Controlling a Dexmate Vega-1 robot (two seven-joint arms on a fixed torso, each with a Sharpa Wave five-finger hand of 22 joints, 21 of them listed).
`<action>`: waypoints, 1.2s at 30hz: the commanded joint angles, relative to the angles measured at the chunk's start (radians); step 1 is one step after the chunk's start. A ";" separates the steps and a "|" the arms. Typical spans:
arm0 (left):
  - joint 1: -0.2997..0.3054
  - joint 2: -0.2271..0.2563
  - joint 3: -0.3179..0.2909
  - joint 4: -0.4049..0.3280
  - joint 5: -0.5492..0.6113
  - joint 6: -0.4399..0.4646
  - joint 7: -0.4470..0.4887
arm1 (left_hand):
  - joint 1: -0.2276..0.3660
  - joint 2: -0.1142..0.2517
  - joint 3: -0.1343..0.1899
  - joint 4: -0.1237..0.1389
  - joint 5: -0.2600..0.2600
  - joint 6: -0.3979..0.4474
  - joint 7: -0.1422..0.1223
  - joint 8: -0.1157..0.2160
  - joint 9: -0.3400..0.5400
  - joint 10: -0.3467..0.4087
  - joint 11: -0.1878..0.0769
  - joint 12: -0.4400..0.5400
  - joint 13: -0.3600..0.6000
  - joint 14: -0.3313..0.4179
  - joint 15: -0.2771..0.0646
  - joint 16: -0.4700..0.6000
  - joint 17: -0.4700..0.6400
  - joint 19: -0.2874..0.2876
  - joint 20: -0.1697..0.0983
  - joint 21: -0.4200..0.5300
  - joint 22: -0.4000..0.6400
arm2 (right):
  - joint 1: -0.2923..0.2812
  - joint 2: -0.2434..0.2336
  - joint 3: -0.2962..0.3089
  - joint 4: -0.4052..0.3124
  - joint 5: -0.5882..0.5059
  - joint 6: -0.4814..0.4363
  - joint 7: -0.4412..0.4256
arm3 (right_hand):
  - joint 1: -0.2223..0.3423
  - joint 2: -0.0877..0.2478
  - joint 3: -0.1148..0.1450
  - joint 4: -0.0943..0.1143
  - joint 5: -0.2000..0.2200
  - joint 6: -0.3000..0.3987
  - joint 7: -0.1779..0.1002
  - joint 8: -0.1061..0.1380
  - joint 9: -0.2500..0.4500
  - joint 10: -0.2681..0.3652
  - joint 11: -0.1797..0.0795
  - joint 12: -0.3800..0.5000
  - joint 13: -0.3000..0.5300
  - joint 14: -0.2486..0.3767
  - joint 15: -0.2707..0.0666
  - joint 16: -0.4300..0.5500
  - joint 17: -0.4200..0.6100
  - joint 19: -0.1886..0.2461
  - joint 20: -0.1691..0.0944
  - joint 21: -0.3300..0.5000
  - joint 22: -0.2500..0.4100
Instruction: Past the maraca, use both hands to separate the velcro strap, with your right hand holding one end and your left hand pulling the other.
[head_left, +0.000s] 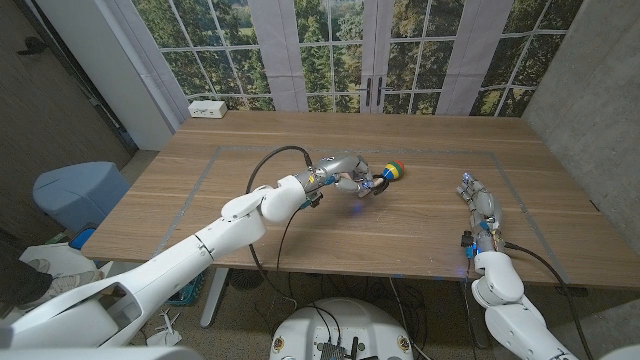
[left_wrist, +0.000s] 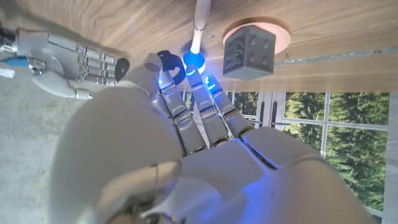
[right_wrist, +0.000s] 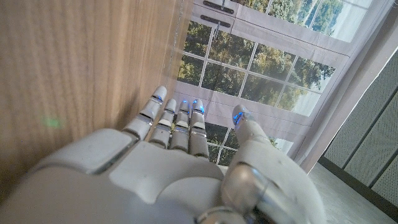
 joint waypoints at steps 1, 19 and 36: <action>-0.035 -0.031 -0.021 0.072 -0.267 -0.079 -0.080 | 0.033 0.024 -0.002 0.003 0.007 -0.004 0.003 0.006 0.007 0.028 -0.033 0.001 0.086 0.007 -0.173 0.001 0.004 0.013 0.002 0.009 0.001 | -0.031 0.010 0.003 -0.066 -0.091 -0.032 -0.091 | 0.018 0.007 0.005 -0.010 0.008 0.006 -0.012 0.003 0.003 0.012 -0.001 0.010 0.004 0.017 -0.009 0.010 0.002 0.016 0.009 -0.003 0.005; -0.096 -0.059 -0.028 0.191 -0.606 -0.115 -0.289 | 0.039 0.028 -0.006 0.004 0.011 -0.012 0.008 0.012 0.023 0.018 -0.031 -0.004 0.100 0.007 -0.173 -0.001 0.010 0.019 0.008 0.021 0.002 | -0.057 0.024 -0.006 -0.161 -0.277 -0.084 -0.199 | 0.059 0.003 0.008 -0.010 0.019 0.024 -0.019 0.010 0.005 0.030 -0.010 0.018 0.013 0.038 -0.018 0.025 0.009 0.029 0.015 -0.005 0.009; -0.164 -0.112 -0.018 0.305 -0.880 -0.029 -0.521 | 0.044 0.033 -0.010 0.005 0.016 -0.022 0.013 0.016 0.040 0.010 -0.030 -0.008 0.116 0.004 -0.173 -0.005 0.015 0.010 0.015 0.029 0.002 | -0.077 0.038 -0.027 -0.247 -0.428 -0.199 -0.301 | 0.116 -0.022 0.008 -0.022 0.028 0.048 -0.037 0.020 0.007 0.050 -0.027 0.027 0.021 0.042 -0.037 0.034 0.015 0.054 0.027 -0.001 0.011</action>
